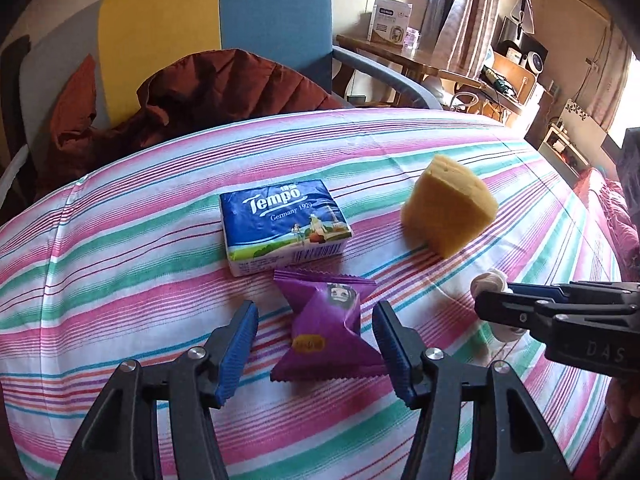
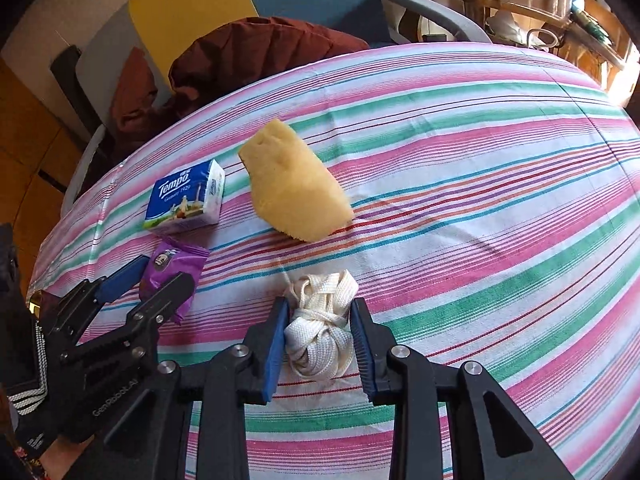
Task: Organize objects
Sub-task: 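Grasp the purple snack packet with the left gripper while the right holds the rope bundle, then carry the purple packet and rope bundle over the gold tray with both grippers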
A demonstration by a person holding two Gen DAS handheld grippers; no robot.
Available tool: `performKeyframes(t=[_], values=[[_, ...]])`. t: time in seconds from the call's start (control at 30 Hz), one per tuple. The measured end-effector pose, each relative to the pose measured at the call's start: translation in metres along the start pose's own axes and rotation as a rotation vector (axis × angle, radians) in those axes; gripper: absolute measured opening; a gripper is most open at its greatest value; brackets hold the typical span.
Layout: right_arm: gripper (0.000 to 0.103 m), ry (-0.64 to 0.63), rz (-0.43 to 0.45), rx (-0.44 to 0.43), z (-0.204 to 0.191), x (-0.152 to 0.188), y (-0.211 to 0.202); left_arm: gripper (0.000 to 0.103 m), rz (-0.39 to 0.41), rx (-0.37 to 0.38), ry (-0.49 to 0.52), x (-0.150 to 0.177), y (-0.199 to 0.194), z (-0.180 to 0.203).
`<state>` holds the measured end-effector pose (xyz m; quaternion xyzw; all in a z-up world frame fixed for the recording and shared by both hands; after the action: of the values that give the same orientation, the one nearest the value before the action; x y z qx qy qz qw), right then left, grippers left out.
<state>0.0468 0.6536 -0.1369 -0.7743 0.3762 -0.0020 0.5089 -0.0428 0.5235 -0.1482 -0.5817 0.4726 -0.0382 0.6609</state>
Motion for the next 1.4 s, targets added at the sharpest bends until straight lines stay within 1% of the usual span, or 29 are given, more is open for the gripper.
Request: performKeyframes(t=[0.1,0.13,0.17,0.23,0.27,0.3,0.47,0.6,0.7,0.9,1.0,1.07,1.17,1.3,1.4], values=[[0.032,-0.006,-0.009,-0.022,-0.001,0.002,0.001,0.06,0.026,0.017,0.0,0.005,0.006,0.0],[0.032,-0.006,-0.012,-0.033,0.002,0.004,-0.003,0.058,0.039,0.028,-0.012,0.006,0.005,-0.001],[0.032,-0.007,-0.015,-0.039,0.002,0.005,-0.002,0.054,0.045,0.038,-0.026,0.006,0.004,-0.004],[0.032,-0.011,-0.019,-0.048,0.002,0.005,-0.001,0.039,0.045,0.051,-0.053,0.007,0.004,-0.01],[0.032,-0.011,-0.019,-0.057,0.002,0.006,-0.001,0.036,0.048,0.05,-0.064,0.008,0.003,-0.013],[0.032,-0.008,-0.02,-0.069,0.003,0.006,-0.002,0.035,0.054,0.052,-0.074,0.01,0.002,-0.016],[0.032,0.001,-0.024,-0.113,0.003,0.011,-0.005,0.035,0.092,0.031,-0.097,0.02,-0.01,-0.028],[0.032,-0.012,-0.03,-0.151,-0.01,0.012,0.004,0.035,0.141,0.017,-0.152,0.031,-0.026,-0.047],[0.032,-0.026,-0.043,-0.171,-0.02,0.013,0.012,0.035,0.161,0.011,-0.168,0.041,-0.038,-0.057],[0.032,-0.045,-0.063,-0.201,-0.029,0.019,0.019,0.035,0.159,0.019,-0.194,0.067,-0.055,-0.07],[0.032,-0.076,-0.062,-0.208,-0.039,0.019,0.022,0.035,0.159,0.027,-0.229,0.078,-0.063,-0.081],[0.032,-0.099,-0.058,-0.207,-0.044,0.018,0.024,0.035,0.161,0.019,-0.254,0.082,-0.07,-0.09],[0.032,-0.123,-0.055,-0.209,-0.048,0.017,0.025,0.035,0.155,0.028,-0.27,0.093,-0.081,-0.101],[0.032,-0.125,-0.051,-0.209,-0.05,0.017,0.028,0.035,0.145,0.03,-0.285,0.112,-0.096,-0.116],[0.032,-0.128,-0.061,-0.194,-0.049,0.02,0.03,0.035,0.136,0.037,-0.33,0.126,-0.108,-0.133]])
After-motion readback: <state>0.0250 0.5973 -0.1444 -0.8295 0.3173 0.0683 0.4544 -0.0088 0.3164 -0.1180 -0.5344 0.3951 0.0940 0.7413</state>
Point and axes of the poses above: each gripper's, at about its wrist camera, not at the fingertips, and y roughly the way its jaws point, z to its right, x to its underside, the point moved 6 cm from there along y, roughly the way its jaws point, and after that the axes turned 15 degrees about -x, right-handed, at the moved point
